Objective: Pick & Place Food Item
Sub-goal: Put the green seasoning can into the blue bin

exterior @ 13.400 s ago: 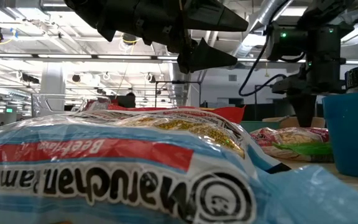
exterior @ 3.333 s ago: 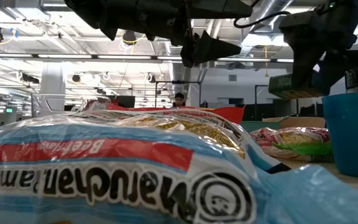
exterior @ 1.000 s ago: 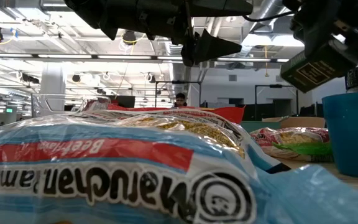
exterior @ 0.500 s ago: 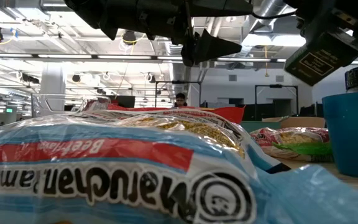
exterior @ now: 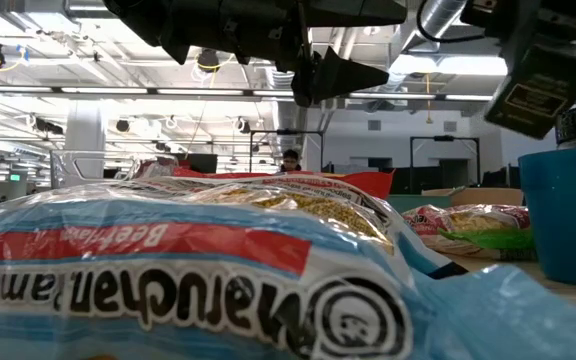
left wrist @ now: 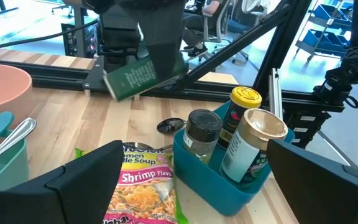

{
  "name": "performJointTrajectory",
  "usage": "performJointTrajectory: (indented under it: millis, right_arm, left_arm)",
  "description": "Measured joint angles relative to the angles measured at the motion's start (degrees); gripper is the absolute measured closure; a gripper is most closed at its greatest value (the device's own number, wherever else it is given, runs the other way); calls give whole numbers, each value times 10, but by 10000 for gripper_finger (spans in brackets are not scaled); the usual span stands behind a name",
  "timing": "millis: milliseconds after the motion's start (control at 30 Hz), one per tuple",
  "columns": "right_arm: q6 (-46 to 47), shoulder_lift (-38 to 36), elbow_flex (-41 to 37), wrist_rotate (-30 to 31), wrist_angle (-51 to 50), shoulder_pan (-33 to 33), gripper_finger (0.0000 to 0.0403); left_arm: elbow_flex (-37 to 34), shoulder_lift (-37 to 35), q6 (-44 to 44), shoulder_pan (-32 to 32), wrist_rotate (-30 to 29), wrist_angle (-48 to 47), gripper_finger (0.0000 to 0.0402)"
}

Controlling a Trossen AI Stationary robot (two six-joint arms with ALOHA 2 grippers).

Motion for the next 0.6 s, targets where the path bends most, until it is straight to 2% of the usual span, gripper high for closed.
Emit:
performJointTrajectory:
  millis: [467,600]
  right_arm:
    - [11,-20,0,-35,3,1,133]
    - [40,-23,0,-36,-2,0,133]
  left_arm:
    - [0,0,0,0,0,0,11]
    - [0,0,0,0,0,0,11]
